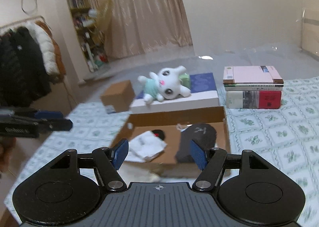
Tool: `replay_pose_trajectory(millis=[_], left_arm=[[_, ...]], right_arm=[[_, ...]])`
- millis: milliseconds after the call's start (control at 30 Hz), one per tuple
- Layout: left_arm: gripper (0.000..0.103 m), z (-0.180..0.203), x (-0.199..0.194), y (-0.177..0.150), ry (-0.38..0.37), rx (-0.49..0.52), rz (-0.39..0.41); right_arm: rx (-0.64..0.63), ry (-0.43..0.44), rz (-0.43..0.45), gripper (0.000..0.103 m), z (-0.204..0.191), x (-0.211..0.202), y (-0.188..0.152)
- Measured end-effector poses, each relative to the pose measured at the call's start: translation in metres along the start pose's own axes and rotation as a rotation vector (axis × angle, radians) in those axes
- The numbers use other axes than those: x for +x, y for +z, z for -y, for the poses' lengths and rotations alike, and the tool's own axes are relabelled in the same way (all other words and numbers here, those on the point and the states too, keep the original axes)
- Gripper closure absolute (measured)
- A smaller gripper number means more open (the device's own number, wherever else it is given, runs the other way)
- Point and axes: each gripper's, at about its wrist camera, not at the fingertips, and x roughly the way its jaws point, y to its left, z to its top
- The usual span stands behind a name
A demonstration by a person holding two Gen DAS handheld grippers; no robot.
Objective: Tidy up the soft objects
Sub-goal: 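Open both tools to drop the socks into the cardboard box, then bring both tools back toward the green cloth and brown hair tie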
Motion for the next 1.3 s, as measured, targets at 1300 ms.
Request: replay_pose_trajectory(millis=[1300], left_arm=[[0.033,0.072,-0.059,-0.24,0.101,-0.1,-0.121]], right_arm=[[0.093,-0.079,-0.122,0.034,-0.044,-0.094,-0.185]])
